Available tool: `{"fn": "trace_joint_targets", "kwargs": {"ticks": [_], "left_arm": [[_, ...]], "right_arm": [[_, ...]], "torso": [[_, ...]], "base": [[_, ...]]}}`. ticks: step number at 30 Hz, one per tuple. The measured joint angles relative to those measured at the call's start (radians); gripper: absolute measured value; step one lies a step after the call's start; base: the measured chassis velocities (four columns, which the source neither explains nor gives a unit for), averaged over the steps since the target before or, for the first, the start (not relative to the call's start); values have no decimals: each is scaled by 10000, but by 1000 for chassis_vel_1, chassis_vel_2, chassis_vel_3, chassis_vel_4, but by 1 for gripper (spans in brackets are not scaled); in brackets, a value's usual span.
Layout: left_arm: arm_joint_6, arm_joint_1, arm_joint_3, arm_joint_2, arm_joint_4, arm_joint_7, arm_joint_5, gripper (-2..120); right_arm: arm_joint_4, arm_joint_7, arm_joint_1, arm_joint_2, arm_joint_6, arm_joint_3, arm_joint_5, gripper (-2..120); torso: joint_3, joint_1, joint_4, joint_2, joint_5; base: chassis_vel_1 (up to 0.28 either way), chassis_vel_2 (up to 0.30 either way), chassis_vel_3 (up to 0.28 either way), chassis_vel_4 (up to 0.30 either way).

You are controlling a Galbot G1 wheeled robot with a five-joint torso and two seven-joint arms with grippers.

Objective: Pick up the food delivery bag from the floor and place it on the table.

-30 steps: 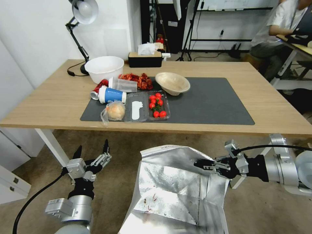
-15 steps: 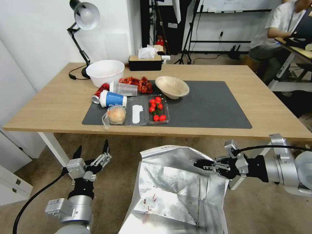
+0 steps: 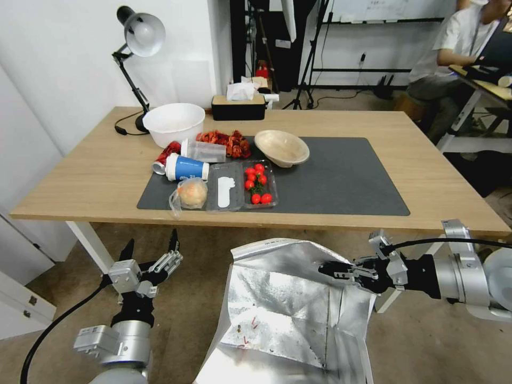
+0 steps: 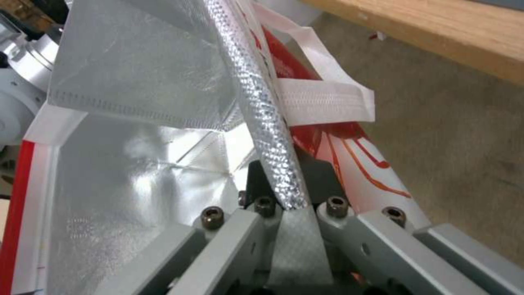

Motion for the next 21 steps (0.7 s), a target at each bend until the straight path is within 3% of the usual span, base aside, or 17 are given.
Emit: {"fn": "trace_joint_targets", "kwargs": {"ticks": [10,21], "left_arm": [[9,49,0,13,-23,29,-29,100],[-104,66,-27,17,-23,172,-63,100]], "right_arm": [[14,12,-13,59,17,-12,-37,0],[-14,11,-5,60,32,-26,-50,0]], "torso": [[260,201,-1,465,0],[307,232,-1,539,0]], "base": [[0,0,0,0],[0,0,0,0]]}}
